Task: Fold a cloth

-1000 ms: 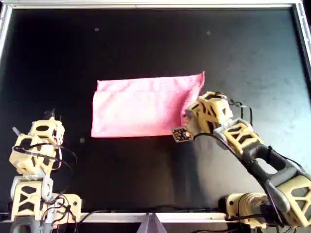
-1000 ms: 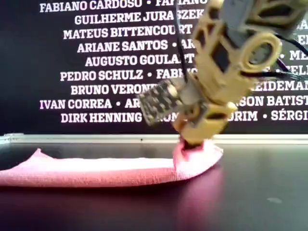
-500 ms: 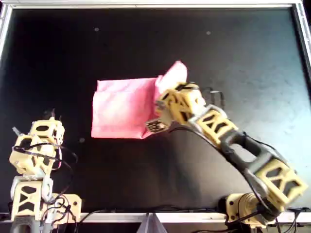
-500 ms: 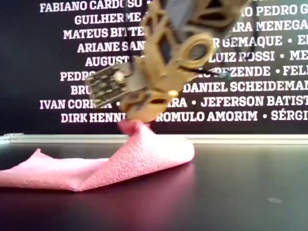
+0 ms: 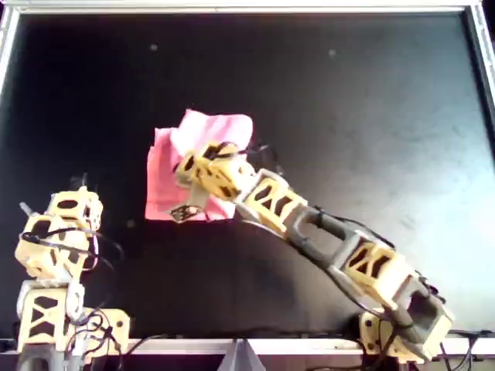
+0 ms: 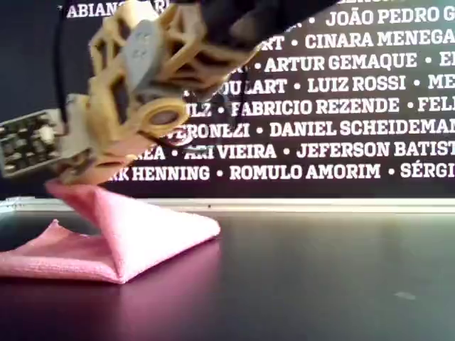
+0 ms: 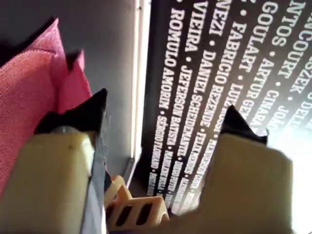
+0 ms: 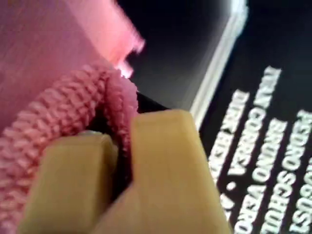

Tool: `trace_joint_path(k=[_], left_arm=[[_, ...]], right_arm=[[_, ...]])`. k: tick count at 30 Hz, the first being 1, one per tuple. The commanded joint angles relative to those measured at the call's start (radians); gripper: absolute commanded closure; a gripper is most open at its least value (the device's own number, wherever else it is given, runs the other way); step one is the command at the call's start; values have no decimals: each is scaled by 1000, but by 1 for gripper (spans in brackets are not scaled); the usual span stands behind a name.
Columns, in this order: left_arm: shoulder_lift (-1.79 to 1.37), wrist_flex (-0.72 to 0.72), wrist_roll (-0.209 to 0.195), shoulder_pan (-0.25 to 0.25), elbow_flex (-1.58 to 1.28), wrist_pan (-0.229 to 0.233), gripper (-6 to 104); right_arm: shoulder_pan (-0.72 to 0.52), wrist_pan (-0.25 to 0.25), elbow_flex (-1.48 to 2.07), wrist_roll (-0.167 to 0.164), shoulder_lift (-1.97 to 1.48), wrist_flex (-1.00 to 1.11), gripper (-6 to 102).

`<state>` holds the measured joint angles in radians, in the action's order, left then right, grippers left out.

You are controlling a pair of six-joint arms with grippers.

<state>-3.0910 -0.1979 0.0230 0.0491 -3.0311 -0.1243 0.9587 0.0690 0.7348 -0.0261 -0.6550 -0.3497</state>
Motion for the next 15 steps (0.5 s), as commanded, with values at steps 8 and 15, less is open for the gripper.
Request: trace_joint_path(k=[8, 15], left_arm=[[-15, 6, 3, 14, 14, -6, 17], [-15, 6, 3, 14, 14, -6, 17]], right_arm=[[77, -5, -331, 0, 190, -3, 96], [95, -5, -410, 6, 296, -3, 95]])
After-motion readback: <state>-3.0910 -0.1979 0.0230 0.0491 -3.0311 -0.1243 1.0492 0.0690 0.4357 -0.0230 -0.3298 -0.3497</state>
